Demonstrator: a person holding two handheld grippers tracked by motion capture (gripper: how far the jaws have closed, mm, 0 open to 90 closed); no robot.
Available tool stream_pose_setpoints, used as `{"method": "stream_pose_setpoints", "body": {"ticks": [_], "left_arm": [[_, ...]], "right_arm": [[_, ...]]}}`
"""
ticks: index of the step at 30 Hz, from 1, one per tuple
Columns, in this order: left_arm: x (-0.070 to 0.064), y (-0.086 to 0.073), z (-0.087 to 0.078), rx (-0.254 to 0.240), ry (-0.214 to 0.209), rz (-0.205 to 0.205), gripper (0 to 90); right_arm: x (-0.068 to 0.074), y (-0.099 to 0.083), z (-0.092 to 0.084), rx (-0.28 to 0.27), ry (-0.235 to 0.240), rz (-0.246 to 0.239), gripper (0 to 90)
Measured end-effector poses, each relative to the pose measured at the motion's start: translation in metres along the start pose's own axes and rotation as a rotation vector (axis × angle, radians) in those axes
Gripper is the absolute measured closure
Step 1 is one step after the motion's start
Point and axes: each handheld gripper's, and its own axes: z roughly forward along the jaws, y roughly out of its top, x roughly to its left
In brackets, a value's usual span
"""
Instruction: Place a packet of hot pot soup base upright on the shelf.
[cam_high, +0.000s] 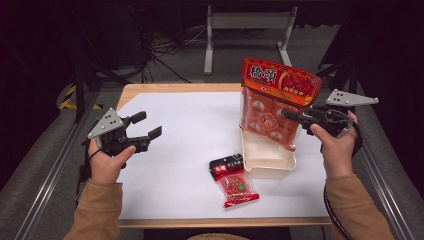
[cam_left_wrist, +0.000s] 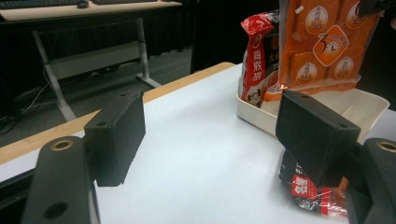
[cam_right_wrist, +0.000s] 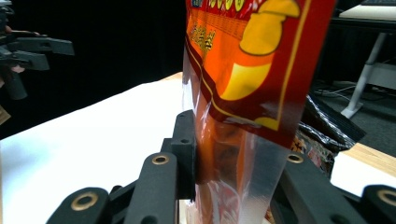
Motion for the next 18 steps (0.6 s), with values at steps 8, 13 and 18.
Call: {"method": "stream_pose_setpoints", "body": {"ticks": [8, 13, 18], "left_arm": [[0.000, 0.000, 0.000, -0.003, -0.007, -0.002, 25.0], [0.000, 0.000, 0.000, -0.003, -0.009, -0.005, 25.0], [0.000, 0.000, 0.000, -0.003, -0.010, -0.005, 25.0]], "right_arm": [[0.004, -0.005, 0.002, -0.007, -0.051, 0.023, 70.1], [0.006, -0.010, 0.005, -0.006, -0.066, 0.037, 70.1], [0.007, -0.016, 0.008, 0.001, -0.085, 0.040, 70.1]]}}
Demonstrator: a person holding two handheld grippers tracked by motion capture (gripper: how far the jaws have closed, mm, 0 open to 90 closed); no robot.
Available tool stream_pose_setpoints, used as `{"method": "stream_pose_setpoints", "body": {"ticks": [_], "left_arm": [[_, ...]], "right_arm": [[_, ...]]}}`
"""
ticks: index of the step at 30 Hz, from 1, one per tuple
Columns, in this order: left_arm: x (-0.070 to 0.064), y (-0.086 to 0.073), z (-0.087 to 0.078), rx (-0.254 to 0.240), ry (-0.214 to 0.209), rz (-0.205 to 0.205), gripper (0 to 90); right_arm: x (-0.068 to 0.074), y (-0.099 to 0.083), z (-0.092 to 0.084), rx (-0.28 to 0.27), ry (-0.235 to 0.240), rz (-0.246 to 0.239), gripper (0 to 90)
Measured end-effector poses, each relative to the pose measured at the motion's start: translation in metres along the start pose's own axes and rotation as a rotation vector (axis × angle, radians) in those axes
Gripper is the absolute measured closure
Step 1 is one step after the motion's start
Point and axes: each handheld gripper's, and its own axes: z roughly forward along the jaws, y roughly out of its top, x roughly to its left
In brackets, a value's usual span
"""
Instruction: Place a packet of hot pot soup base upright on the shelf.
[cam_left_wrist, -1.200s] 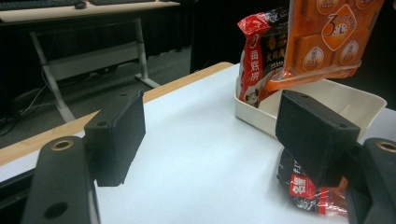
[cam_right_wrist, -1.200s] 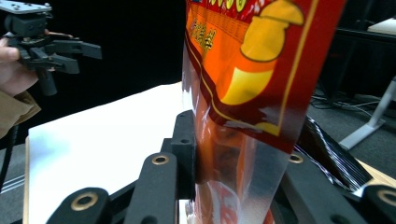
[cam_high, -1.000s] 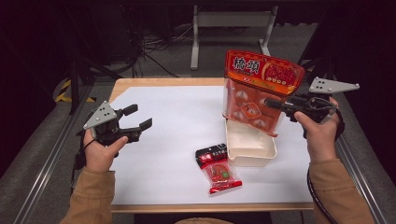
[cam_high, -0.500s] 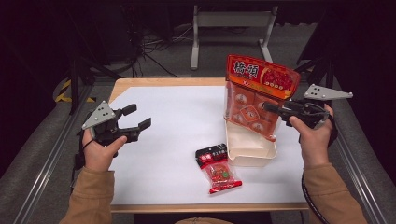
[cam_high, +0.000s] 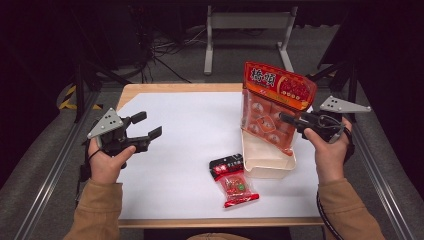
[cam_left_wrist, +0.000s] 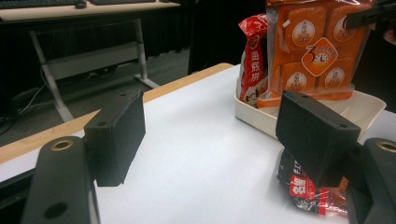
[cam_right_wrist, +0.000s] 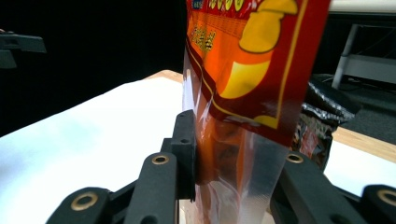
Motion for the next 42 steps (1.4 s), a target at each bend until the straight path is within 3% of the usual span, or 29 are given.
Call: {"method": "stream_pose_setpoints", "body": {"ticks": [10, 22, 28, 35, 42], "left_arm": [[0.000, 0.000, 0.001, 0.004, 0.000, 0.004, 25.0], [-0.002, -0.001, 0.006, 0.026, -0.011, 0.008, 25.3], [-0.003, -0.001, 0.009, 0.027, -0.017, 0.009, 25.3], [-0.003, -0.001, 0.013, 0.030, -0.026, 0.013, 25.3], [-0.004, -0.001, 0.016, 0.039, -0.035, 0.017, 24.9]], "right_arm": [[0.000, -0.018, 0.006, 0.024, -0.024, 0.002, 70.0], [-0.001, -0.030, 0.004, 0.013, -0.044, 0.013, 70.0], [0.002, -0.036, 0.008, 0.041, -0.064, -0.010, 70.0], [0.003, -0.043, 0.009, 0.032, -0.054, -0.010, 70.0], [0.006, -0.055, 0.019, 0.075, -0.055, -0.032, 69.9]]}}
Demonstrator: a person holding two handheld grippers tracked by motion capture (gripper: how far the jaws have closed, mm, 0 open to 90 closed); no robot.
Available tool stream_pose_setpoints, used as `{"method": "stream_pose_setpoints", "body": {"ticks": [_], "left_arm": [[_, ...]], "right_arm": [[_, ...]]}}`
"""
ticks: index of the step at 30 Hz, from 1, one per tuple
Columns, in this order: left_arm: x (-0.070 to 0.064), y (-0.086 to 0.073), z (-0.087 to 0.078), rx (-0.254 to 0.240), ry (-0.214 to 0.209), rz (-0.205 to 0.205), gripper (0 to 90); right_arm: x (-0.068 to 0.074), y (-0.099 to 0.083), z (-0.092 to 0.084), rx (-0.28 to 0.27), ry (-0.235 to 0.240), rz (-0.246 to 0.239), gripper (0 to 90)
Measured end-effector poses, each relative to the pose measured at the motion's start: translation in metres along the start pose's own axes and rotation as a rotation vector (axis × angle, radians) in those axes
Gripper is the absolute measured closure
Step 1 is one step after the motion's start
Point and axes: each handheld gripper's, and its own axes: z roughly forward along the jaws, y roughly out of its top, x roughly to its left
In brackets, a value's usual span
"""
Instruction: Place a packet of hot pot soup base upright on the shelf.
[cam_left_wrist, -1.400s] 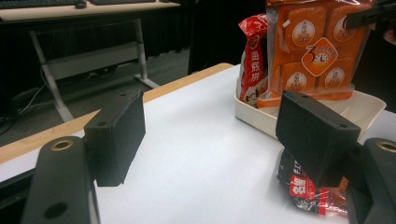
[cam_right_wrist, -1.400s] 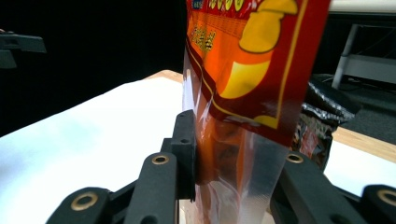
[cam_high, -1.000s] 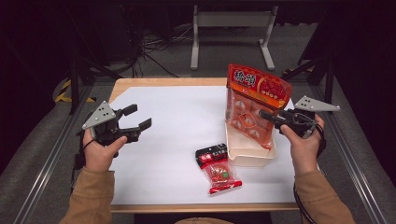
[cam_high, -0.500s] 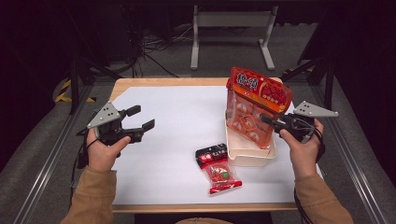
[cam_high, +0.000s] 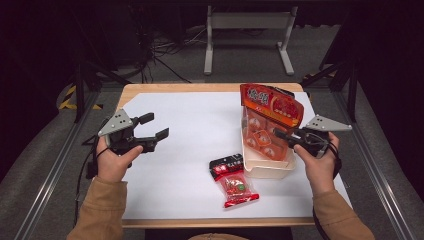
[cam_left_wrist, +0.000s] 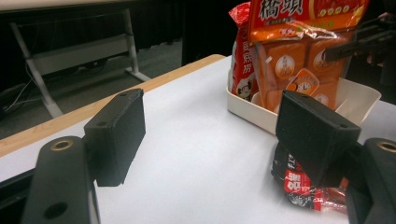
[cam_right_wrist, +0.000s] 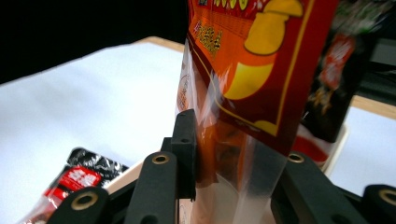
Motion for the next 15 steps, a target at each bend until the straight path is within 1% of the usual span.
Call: {"method": "stream_pose_setpoints", "body": {"ticks": [3, 5, 8, 10, 15], "left_arm": [[0.000, 0.000, 0.002, 0.005, -0.005, -0.002, 24.5], [0.000, -0.001, 0.002, 0.008, -0.007, -0.003, 24.2], [0.000, -0.001, 0.005, 0.019, -0.016, 0.001, 23.7], [-0.001, -0.002, 0.008, 0.031, -0.022, -0.001, 23.5], [-0.002, -0.002, 0.012, 0.042, -0.034, 0.006, 23.2]], "right_arm": [[0.003, -0.005, 0.004, 0.002, -0.012, -0.007, 69.8], [0.002, -0.007, 0.003, 0.000, -0.016, -0.001, 69.8], [0.002, -0.011, 0.003, 0.002, -0.016, -0.004, 69.8], [0.000, -0.014, 0.001, -0.001, -0.022, 0.004, 69.8], [-0.002, -0.023, -0.004, 0.008, -0.027, 0.031, 69.7]]}}
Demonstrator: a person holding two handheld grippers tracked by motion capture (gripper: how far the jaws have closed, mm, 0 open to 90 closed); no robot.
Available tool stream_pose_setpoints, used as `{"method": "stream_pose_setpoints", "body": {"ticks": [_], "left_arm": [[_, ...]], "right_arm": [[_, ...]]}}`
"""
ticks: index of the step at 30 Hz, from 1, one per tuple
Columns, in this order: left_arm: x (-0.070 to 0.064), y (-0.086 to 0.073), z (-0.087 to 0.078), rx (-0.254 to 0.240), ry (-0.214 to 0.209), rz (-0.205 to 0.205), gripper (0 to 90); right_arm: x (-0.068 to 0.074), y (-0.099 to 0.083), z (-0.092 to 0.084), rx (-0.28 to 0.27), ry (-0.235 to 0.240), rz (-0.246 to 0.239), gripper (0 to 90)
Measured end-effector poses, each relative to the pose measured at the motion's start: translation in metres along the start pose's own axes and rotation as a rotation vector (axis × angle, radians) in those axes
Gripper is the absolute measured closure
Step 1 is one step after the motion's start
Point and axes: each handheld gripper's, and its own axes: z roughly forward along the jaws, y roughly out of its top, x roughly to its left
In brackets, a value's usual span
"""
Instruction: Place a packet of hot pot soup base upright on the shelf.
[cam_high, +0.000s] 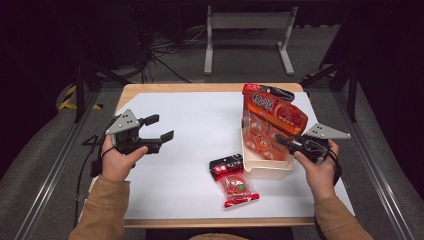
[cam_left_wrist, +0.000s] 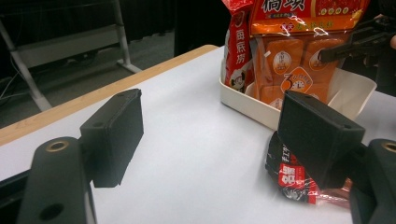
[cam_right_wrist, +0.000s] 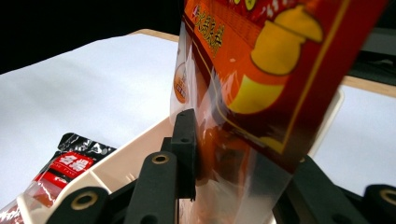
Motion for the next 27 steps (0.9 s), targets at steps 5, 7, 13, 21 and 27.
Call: {"method": "stream_pose_setpoints", "body": {"ticks": [5, 7, 13, 21, 27], "left_arm": [[0.000, -0.001, 0.005, 0.012, -0.010, 0.002, 23.1], [0.000, -0.001, 0.006, 0.017, -0.012, 0.002, 23.1], [-0.002, -0.003, 0.011, 0.031, -0.023, 0.000, 22.8], [-0.003, -0.005, 0.015, 0.048, -0.033, 0.000, 22.3], [-0.003, -0.009, 0.018, 0.065, -0.039, 0.004, 22.1]], "right_arm": [[-0.002, -0.002, -0.002, 0.000, 0.006, 0.009, 69.4], [-0.002, -0.001, -0.002, 0.005, 0.004, 0.018, 68.7], [-0.004, 0.002, -0.006, 0.009, 0.009, 0.047, 59.7], [-0.011, 0.006, -0.026, -0.010, -0.001, 0.032, 44.3], [-0.013, 0.009, -0.040, -0.019, 0.005, 0.020, 38.1]]}}
